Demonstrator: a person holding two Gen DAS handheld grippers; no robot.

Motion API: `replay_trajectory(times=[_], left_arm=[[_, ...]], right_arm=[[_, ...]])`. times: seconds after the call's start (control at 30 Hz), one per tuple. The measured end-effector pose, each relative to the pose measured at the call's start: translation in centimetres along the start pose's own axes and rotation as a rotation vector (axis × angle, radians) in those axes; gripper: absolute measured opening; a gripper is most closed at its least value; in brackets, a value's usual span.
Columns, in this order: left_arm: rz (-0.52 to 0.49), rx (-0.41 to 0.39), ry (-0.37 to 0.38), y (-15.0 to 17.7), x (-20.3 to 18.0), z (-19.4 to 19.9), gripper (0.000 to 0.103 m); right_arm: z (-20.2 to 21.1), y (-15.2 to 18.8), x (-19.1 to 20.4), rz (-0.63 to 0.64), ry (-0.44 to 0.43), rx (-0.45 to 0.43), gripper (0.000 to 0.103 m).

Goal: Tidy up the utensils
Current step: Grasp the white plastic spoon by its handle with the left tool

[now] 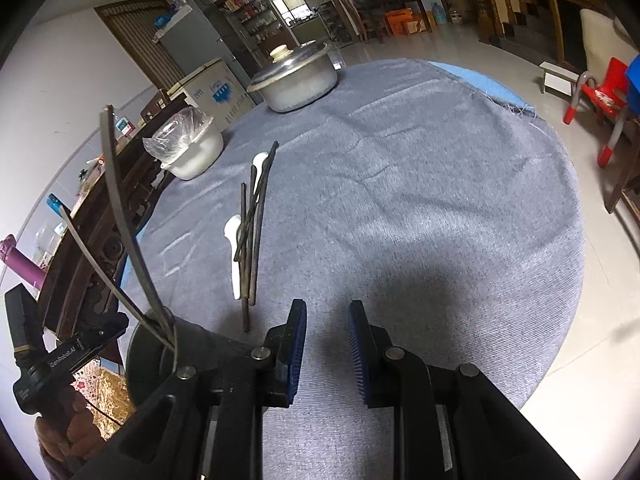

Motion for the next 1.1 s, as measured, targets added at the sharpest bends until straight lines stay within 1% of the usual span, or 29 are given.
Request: replay_trajectory(times=[0.23,0.37,0.47,0.63,0.73,0.87,1.1], left_arm=[[-0.019,0.003,-0.019,-1.1,-0.7,-1.4,0.049],[-0.052,0.026,-0.013,-2.2,-2.0,-3.7,0.050],[-0.069,0.045,0.009,-3.0,-3.1,-5.7,0.050],[-0.082,0.071,0.022,-4.3,-4.5,-8.9,0.050],[-0.139,0.088,0.024,-4.4,-6.1,-10.4,0.050],[-0.204,0.109,-0.005,-4.1,-7.4,-12.2,0.050],[-0.176,0.168,0.000,-3.6,-7.5,-15.0,0.050]], right_arm=[[-0.7,0.3,-0.8,-0.016,0.003,0.016,0.023],[-0.7,0.3,-1.2,-0.026,0.007,0.016,0.023],[-0.7,0.3,-1.5,-0.033,0.010,0.015,0.023],[-0.7,0.2,-2.1,-0.043,0.015,0.016,0.023],[-0.8,0.2,-2.5,-0.052,0.016,0.014,0.023],[-1.1,0.1,-3.1,-0.063,0.017,0.018,0.023],[-1.7,0.1,-4.8,-0.094,0.032,0.030,0.023]])
Point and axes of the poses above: each gripper's, at about its wrist camera, not at the fingertips, and z roughly against the way its jaws point, x to its left, y to its underside, the point moved 8 cm from there along -z, roughly the way its jaws point, and after that the axes turned 7 degrees about -x, right-handed, at the moved point
